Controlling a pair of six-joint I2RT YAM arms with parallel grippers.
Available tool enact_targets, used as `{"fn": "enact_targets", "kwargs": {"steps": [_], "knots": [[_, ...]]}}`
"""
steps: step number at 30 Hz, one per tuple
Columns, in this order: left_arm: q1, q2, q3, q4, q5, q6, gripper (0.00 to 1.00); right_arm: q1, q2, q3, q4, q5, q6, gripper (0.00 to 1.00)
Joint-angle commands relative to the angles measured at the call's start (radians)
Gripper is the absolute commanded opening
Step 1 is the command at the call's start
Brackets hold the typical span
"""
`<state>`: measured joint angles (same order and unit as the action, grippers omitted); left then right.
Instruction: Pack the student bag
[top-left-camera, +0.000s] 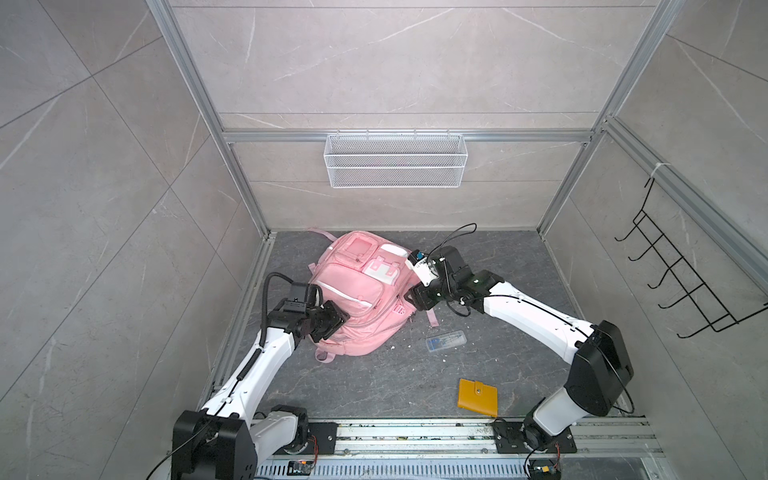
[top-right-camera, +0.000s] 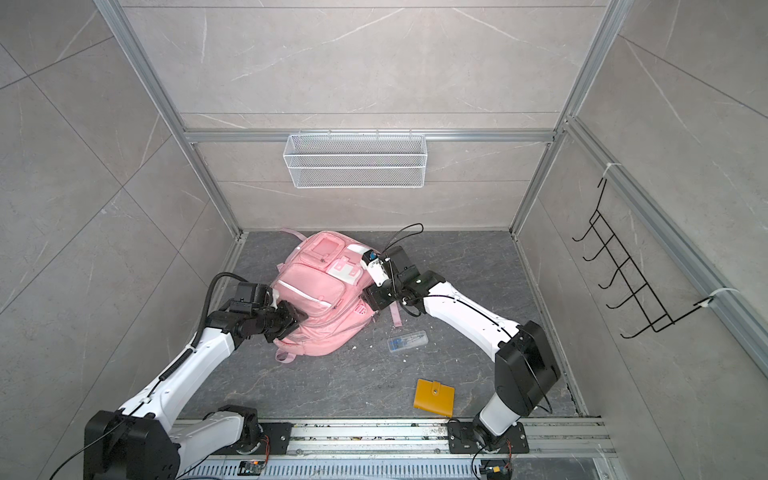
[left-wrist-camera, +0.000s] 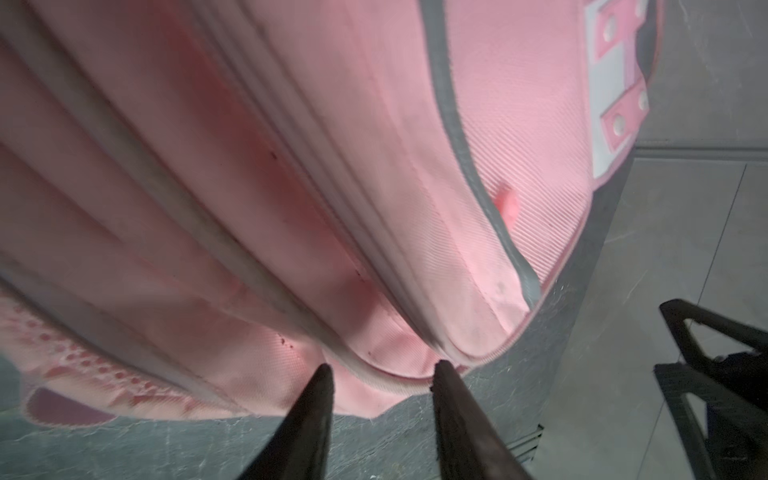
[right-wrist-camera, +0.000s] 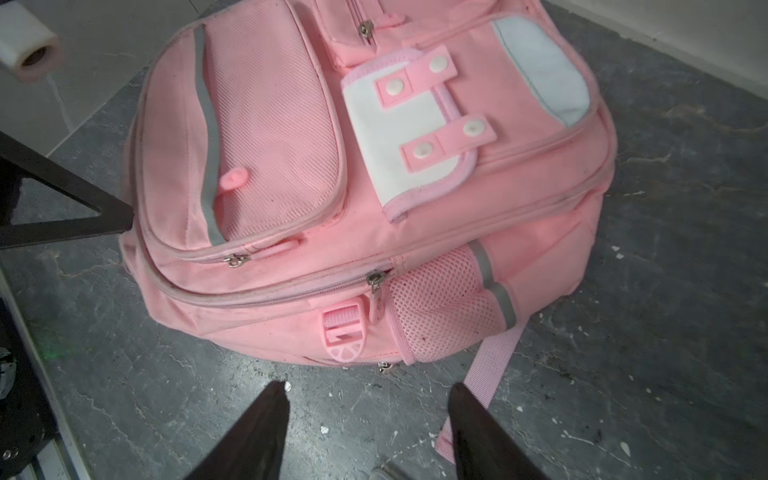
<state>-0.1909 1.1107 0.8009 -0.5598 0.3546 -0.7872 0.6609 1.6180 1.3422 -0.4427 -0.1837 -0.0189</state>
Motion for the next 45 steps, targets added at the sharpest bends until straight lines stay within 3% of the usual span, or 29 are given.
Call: {"fn": "enact_targets", "kwargs": {"steps": [1,5,8,9,10,11,20,31,45], "knots": [[0.015,-0.045,0.089,-0.122,0.040,0.103,0.50,0.007,0.015,0.071,-0.034,-0.066,-0.100,0.66],[0.097,-0.004,0.151,-0.209,0.064,0.191,0.54,0.011,0.088,0.155,-0.064,-0.154,-0.166,0.66],[0.178,0.046,0.185,-0.188,0.086,0.221,0.70,0.018,0.141,0.200,-0.071,-0.199,-0.203,0.70],[0.190,0.075,0.202,-0.178,0.084,0.228,0.73,0.019,0.159,0.216,-0.080,-0.211,-0.211,0.76],[0.199,0.100,0.218,-0.171,0.082,0.233,0.75,0.021,0.174,0.229,-0.087,-0.215,-0.219,0.93],[0.204,0.127,0.233,-0.157,0.083,0.236,0.76,0.024,0.187,0.237,-0.089,-0.220,-0.231,1.00],[0.207,0.266,0.275,-0.091,0.078,0.247,0.77,0.044,0.339,0.342,-0.206,-0.243,-0.402,0.99],[0.208,0.298,0.213,-0.057,0.067,0.244,0.77,0.063,0.472,0.426,-0.211,-0.271,-0.434,0.97],[0.208,0.330,0.108,0.038,0.121,0.183,0.67,0.091,0.574,0.484,-0.278,-0.326,-0.478,0.89]]}}
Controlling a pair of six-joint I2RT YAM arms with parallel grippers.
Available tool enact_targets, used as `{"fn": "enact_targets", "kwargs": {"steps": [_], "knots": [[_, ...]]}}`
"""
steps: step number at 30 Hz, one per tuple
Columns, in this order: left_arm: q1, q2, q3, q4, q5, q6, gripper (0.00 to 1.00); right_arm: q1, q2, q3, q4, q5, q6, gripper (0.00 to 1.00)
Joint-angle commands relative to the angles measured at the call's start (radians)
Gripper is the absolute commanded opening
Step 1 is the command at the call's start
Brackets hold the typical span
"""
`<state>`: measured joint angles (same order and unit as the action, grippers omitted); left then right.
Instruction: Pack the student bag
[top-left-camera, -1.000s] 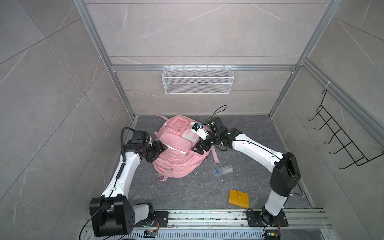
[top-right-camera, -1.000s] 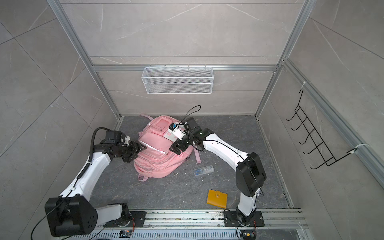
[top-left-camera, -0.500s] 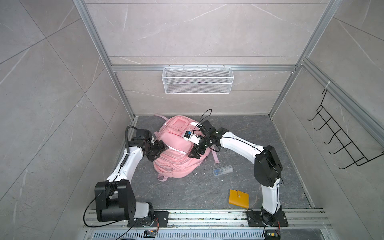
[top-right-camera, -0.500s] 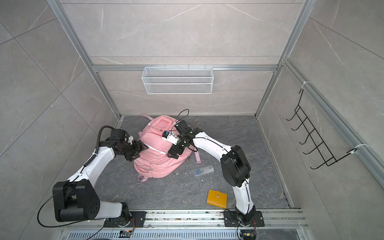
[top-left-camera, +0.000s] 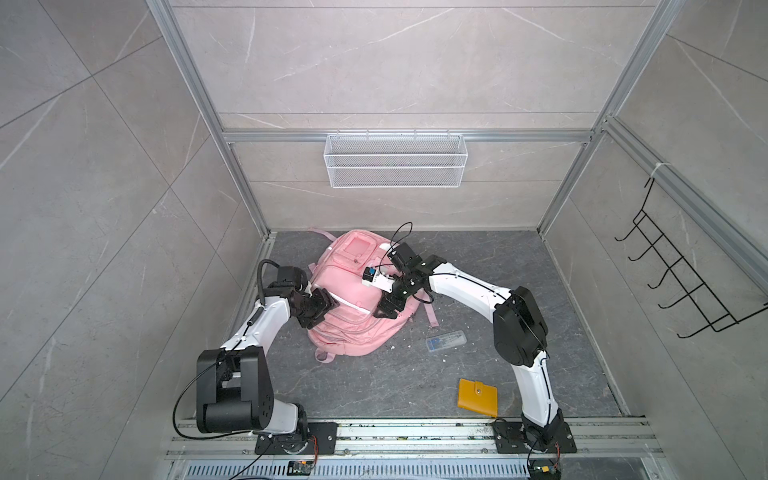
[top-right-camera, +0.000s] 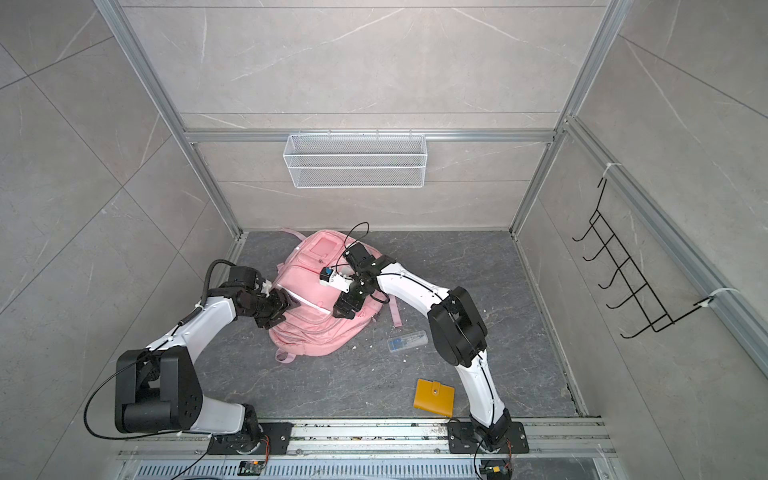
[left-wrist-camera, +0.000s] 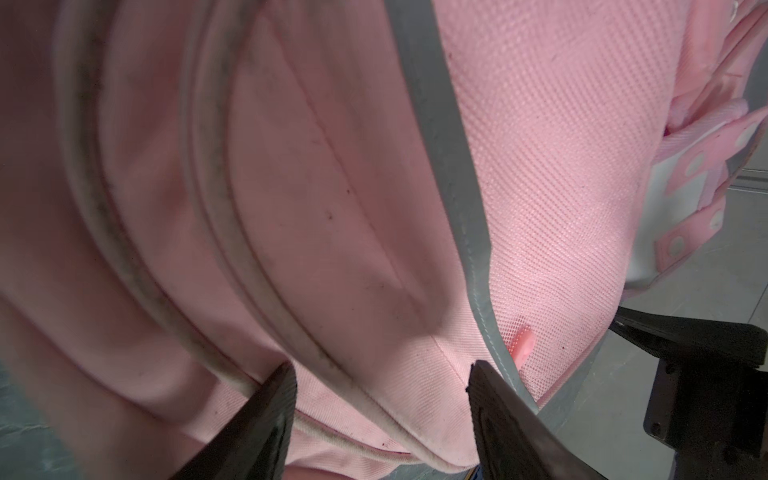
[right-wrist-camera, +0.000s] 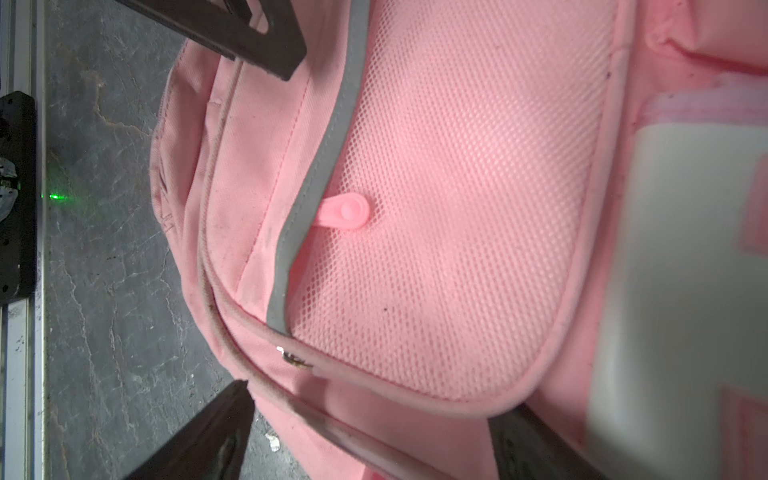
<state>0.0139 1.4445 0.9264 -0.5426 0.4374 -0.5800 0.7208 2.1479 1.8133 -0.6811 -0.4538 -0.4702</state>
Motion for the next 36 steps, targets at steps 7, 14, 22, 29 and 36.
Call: {"fn": "enact_targets", "kwargs": {"steps": [7,14,22,29,36], "knots": [[0.002,-0.003,-0.053,0.033,0.039,-0.040,0.64,0.031,0.004,-0.074,0.040,-0.069,0.023,0.90],[0.003,-0.012,-0.073,0.043,0.047,-0.050,0.59,0.019,-0.050,-0.173,0.195,-0.122,0.150,0.90],[0.003,-0.025,-0.076,0.049,0.051,-0.051,0.58,0.013,-0.089,-0.214,0.238,-0.084,0.187,0.91],[0.003,-0.097,-0.004,-0.038,-0.036,0.026,0.71,0.004,-0.140,-0.259,0.231,-0.062,0.177,0.93],[0.006,-0.109,0.046,-0.096,-0.106,0.074,0.72,-0.003,-0.202,-0.330,0.256,-0.051,0.164,0.94]]}}
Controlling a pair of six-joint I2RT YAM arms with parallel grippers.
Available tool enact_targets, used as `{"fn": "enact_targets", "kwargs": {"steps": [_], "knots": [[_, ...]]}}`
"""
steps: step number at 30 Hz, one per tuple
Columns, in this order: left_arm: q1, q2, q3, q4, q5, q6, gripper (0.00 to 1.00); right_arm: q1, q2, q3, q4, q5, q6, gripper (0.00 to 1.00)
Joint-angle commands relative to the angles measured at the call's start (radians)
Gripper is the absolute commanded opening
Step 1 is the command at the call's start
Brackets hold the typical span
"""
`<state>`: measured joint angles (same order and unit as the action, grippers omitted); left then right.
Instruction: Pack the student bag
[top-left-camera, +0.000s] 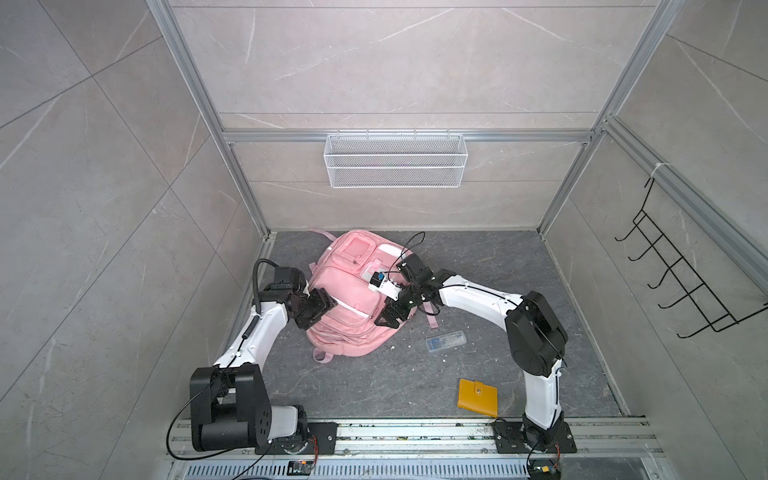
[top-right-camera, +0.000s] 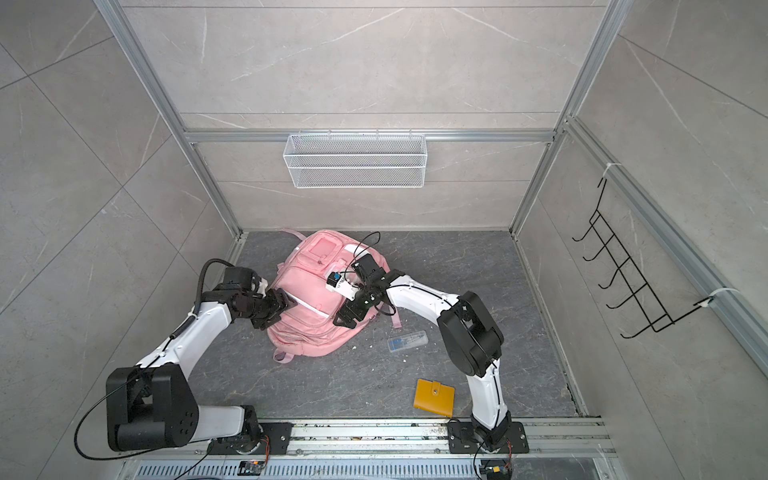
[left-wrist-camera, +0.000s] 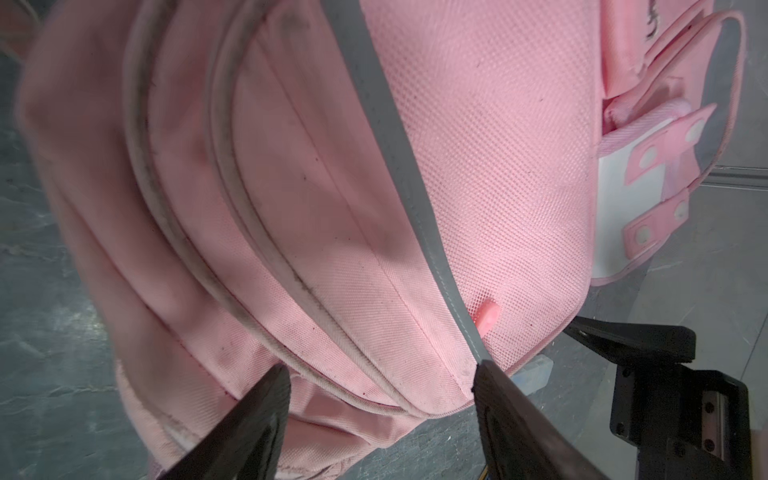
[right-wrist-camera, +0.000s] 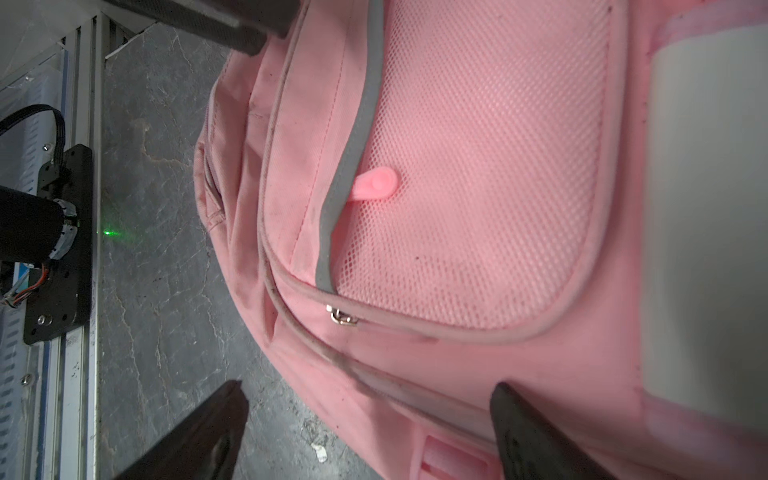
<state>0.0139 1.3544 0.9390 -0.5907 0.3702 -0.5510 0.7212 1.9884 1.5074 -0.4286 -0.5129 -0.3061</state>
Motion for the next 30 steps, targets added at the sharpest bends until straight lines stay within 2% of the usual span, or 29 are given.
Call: {"fn": "enact_targets", "kwargs": {"steps": [1,6,13,23,30], "knots": [[0.005,-0.016,0.037,-0.048,-0.040,0.044,0.73,-0.003,-0.045,-0.027,0.004,0.008,-0.002,0.94],[0.012,0.002,0.063,-0.053,-0.056,0.049,0.74,-0.006,-0.060,-0.044,0.016,0.013,0.010,0.94],[0.038,0.052,0.097,-0.038,-0.073,0.082,0.75,-0.006,-0.133,-0.155,0.118,0.024,0.079,0.94],[0.041,0.161,0.129,-0.031,-0.040,0.127,0.76,-0.006,-0.152,-0.187,0.129,0.034,0.028,0.94],[0.041,0.212,0.152,-0.041,-0.027,0.140,0.73,-0.005,-0.095,-0.132,0.101,0.027,-0.034,0.93]]}}
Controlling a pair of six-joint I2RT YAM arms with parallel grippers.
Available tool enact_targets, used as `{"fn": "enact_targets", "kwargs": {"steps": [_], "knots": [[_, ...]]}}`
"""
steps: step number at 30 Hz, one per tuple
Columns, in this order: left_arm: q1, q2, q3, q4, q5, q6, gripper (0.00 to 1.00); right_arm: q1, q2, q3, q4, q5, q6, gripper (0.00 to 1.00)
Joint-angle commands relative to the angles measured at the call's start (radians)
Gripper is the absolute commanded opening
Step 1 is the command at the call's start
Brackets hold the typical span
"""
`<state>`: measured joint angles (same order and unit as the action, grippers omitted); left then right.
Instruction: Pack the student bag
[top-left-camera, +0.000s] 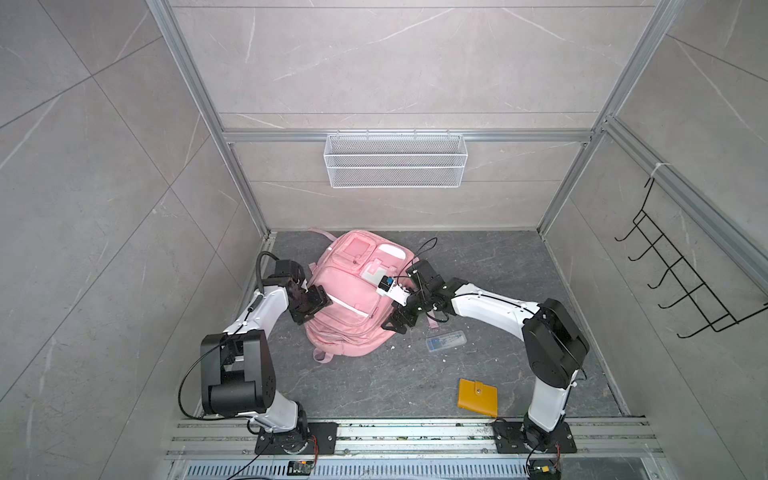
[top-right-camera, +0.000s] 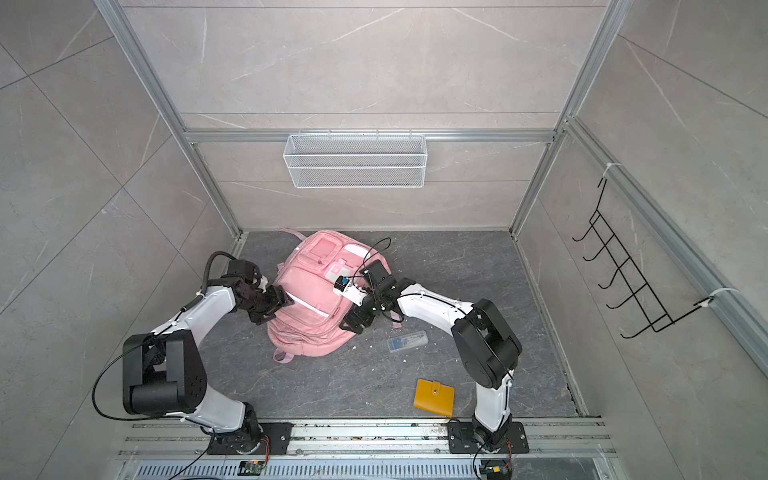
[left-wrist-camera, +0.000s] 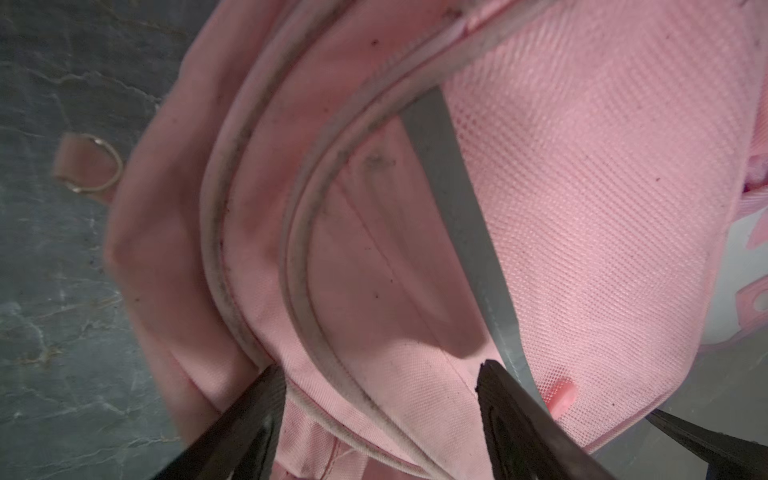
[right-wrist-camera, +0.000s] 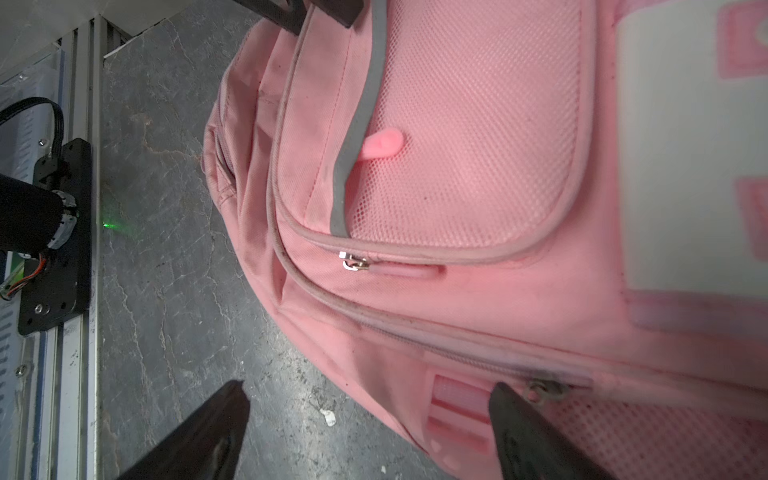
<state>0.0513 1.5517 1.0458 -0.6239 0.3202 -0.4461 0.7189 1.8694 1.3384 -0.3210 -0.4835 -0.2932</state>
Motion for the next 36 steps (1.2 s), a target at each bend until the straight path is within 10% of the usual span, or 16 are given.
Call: {"fn": "enact_targets", "kwargs": {"steps": [1,21,36], "knots": [[0.004,0.019,0.046,-0.007,0.026,0.034,0.73,-0.003,0.033,0.048,-0.010,-0.006,-0.055,0.92],[0.004,0.066,0.024,0.040,0.085,-0.022,0.66,0.005,0.246,0.256,-0.093,-0.058,-0.115,0.88],[0.004,0.071,-0.010,0.095,0.135,-0.080,0.43,0.010,0.192,0.120,0.027,-0.125,-0.002,0.84]]}}
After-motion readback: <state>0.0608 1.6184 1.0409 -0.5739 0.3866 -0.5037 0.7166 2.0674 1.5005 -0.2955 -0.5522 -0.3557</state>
